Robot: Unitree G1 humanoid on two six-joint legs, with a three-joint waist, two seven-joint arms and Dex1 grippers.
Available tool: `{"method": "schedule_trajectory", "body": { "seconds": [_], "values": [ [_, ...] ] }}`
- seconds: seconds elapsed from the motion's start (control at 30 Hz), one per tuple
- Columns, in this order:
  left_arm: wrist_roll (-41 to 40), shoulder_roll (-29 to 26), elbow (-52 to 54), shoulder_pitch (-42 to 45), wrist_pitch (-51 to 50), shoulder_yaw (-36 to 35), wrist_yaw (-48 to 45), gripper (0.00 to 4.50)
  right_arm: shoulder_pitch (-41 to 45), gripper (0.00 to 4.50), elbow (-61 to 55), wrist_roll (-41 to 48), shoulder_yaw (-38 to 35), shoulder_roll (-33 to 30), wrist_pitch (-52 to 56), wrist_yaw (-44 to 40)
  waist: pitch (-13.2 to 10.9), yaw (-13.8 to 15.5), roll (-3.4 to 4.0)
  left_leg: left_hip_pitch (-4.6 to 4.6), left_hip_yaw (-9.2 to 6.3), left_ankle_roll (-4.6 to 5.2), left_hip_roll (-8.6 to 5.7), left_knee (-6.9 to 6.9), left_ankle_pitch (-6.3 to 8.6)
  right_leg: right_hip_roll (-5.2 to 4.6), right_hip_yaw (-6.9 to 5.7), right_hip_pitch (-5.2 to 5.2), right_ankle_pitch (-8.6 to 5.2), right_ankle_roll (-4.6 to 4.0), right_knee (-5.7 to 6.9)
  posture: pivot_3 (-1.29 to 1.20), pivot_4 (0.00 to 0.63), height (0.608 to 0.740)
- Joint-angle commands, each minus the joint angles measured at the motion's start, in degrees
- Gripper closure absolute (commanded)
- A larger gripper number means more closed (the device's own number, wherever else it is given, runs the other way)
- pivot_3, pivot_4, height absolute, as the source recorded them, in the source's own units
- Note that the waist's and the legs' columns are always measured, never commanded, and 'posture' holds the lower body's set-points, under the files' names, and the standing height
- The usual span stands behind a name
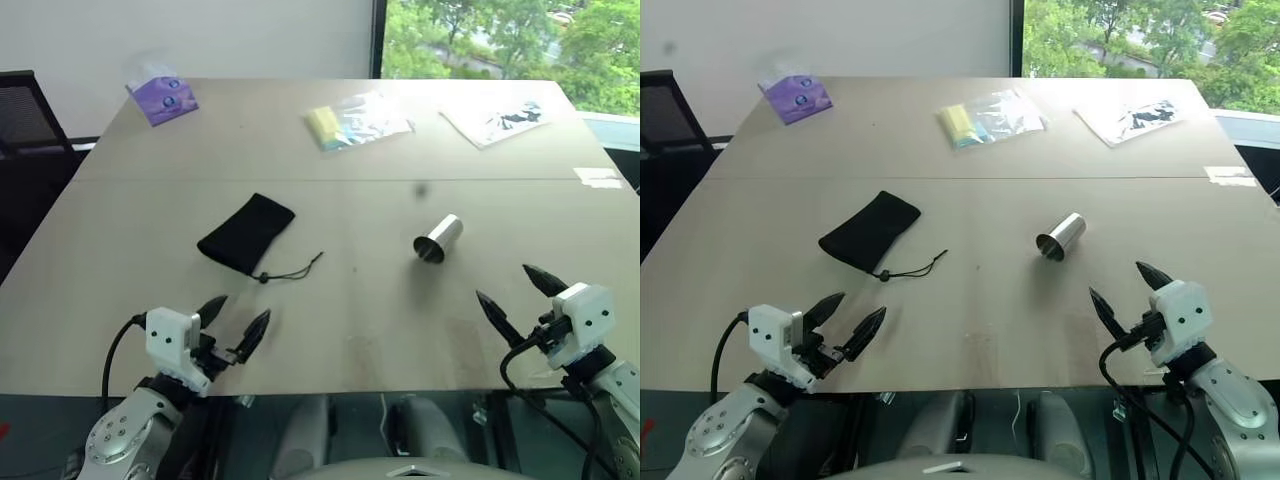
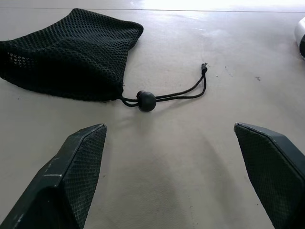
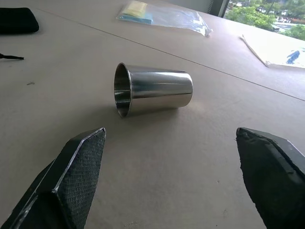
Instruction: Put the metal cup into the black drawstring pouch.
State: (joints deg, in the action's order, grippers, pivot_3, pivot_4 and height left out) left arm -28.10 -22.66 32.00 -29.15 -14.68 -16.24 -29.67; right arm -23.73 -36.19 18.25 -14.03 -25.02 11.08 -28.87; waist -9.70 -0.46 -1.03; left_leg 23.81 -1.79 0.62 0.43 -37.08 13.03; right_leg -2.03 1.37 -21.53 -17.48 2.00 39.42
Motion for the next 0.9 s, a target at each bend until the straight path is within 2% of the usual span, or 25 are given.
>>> {"method": "schedule_trajectory", "body": {
  "seconds": [0.03, 0.23, 0.4, 0.7, 0.87, 0.9],
  "values": [
    [0.1, 0.2, 1.6, 2.1, 1.0, -1.0, 1.3, 0.04, 2.6, 0.05, -2.4, 2.1, -0.3, -1.4, 0.9, -1.0, 0.0, 0.0, 0.0, 0.0, 0.0, 0.0, 0.0, 0.0, 0.0, 0.0, 0.0, 0.0, 0.0, 0.0, 0.0, 0.0, 0.15, 0.74],
    [-2.4, -1.1, -2.0, 11.0, -3.1, -3.4, 4.0, 0.04, 11.6, 0.05, -6.0, 7.8, 4.7, -2.9, 3.7, -4.1, 0.0, -0.1, 0.02, -0.06, -0.07, 0.0, 0.03, -0.05, -0.01, 0.09, -0.08, 0.08, 0.02, 0.02, 0.03, 0.0, 0.15, 0.74],
    [-0.4, -3.7, -4.8, 15.2, -3.1, -5.0, 3.9, 0.04, 15.2, 0.05, -7.7, 9.5, 8.6, -8.5, 3.5, -11.5, 0.0, -0.1, -0.04, -0.01, -0.08, 0.01, -0.05, -0.04, 0.0, 0.09, -0.08, 0.08, 0.04, 0.03, 0.02, 0.0, 0.15, 0.74],
    [11.5, -19.2, -21.2, 17.4, 18.0, -10.5, -10.0, 0.04, 17.7, 0.05, -6.8, 13.5, 10.2, -8.8, -0.6, -17.5, 0.0, -0.2, -0.03, -0.05, -0.05, 0.01, -0.04, 0.0, 0.0, 0.02, -0.06, 0.07, 0.04, 0.0, 0.0, 0.0, 0.15, 0.74],
    [20.2, -24.7, -28.7, 21.0, 29.9, -8.7, -11.2, 0.04, 18.7, 0.05, -4.7, 12.5, 11.1, -8.4, -1.9, -18.4, -0.1, 0.1, -0.14, -0.03, -0.09, 0.01, -0.04, -0.01, 0.0, -0.05, -0.15, 0.07, 0.04, 0.0, -0.02, 0.0, 0.15, 0.74],
    [27.3, -26.9, -29.3, 20.8, 31.9, -7.4, -8.0, 0.04, 18.8, 0.05, -4.5, 12.3, 11.2, -8.3, -2.1, -18.3, -0.1, 0.0, -0.13, -0.02, -0.16, 0.01, -0.03, -0.01, 0.0, -0.03, -0.22, 0.07, 0.05, -0.01, -0.02, 0.0, 0.15, 0.74]
  ]
}}
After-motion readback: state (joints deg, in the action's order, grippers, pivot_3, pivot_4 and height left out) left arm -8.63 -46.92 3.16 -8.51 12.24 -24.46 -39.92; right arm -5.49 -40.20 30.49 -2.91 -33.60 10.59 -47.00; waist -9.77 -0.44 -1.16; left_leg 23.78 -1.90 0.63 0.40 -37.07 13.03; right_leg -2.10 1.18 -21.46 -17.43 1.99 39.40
